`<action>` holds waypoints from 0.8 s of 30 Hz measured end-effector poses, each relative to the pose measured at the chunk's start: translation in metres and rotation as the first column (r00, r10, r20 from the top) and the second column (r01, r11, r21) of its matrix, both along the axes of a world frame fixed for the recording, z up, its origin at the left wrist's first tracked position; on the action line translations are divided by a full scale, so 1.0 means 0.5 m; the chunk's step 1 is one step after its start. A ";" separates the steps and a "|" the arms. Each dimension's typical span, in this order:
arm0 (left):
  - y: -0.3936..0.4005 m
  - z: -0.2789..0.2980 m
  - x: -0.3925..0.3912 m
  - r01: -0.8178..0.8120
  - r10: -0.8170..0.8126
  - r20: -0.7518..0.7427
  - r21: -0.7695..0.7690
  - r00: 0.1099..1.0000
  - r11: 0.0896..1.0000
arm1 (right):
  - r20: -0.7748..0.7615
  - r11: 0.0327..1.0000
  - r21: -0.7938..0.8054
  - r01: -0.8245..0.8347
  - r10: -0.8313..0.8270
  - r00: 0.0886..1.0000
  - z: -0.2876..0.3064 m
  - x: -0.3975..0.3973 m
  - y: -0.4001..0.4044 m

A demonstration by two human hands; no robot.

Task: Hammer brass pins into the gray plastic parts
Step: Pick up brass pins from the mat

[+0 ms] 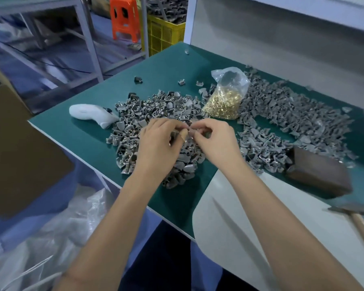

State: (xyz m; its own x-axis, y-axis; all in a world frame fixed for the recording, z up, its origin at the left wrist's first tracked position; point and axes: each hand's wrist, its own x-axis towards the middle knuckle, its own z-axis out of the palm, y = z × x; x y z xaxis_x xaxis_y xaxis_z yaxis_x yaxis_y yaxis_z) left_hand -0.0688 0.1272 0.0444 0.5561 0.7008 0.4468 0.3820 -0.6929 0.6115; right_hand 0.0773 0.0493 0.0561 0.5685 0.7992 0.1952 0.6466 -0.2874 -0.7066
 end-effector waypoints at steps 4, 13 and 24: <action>-0.043 0.018 0.049 0.175 -0.175 0.069 0.003 0.982 0.985 | 0.047 0.996 0.017 0.092 -0.092 0.995 0.011 0.061 -0.090; -0.215 -0.045 0.069 0.577 -0.598 -0.103 -0.180 0.795 0.797 | 0.272 0.938 0.010 0.348 -0.337 0.901 -0.026 0.077 -0.452; -0.243 -0.087 0.083 0.524 -0.541 -0.172 -0.134 0.823 0.841 | 0.183 0.968 0.069 0.242 -0.251 0.951 -0.088 0.097 -0.511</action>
